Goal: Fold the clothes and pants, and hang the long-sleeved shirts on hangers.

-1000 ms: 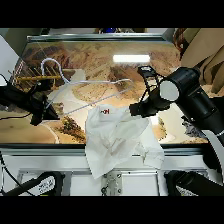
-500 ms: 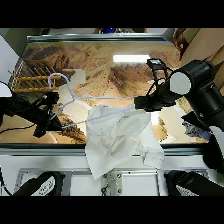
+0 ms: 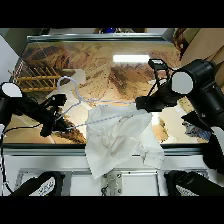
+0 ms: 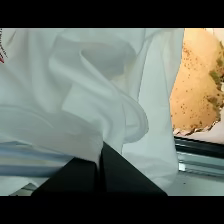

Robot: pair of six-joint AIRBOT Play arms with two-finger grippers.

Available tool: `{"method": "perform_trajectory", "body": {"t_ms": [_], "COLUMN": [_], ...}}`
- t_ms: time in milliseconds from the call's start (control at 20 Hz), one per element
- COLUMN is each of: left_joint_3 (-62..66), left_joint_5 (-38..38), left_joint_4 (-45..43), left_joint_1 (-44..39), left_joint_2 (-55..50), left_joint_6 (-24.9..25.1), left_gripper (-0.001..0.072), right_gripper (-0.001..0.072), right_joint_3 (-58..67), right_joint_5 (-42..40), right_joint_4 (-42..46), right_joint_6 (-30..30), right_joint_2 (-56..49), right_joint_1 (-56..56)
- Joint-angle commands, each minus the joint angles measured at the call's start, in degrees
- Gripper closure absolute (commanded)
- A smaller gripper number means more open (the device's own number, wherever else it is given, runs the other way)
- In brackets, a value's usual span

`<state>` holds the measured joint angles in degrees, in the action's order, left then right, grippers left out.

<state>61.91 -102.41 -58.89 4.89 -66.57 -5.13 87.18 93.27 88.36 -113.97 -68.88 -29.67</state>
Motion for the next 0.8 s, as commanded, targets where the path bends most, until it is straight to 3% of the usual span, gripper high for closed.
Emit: {"method": "perform_trajectory", "body": {"t_ms": [0, 400, 750], "left_joint_3": [0.0, 0.0, 0.0], "left_joint_5": [0.5, 2.8, 8.6], "left_joint_4": [0.0, 0.1, 0.1], "left_joint_1": [-0.1, -0.6, -8.2], "left_joint_2": [-1.7, -2.5, -2.5], "left_joint_6": [-0.5, -0.7, -0.7], "left_gripper": [0.0693, 0.0693, 0.0692], "right_gripper": [0.0694, 0.0694, 0.0694], "right_joint_3": [0.3, 4.0, 4.0], "right_joint_5": [0.2, -0.4, -2.5], "right_joint_4": [0.5, 0.7, -0.1], "right_joint_6": [0.1, 0.2, 1.7], "right_joint_2": [0.7, 1.7, 1.7], "right_joint_1": [0.1, 0.3, 0.2]}}
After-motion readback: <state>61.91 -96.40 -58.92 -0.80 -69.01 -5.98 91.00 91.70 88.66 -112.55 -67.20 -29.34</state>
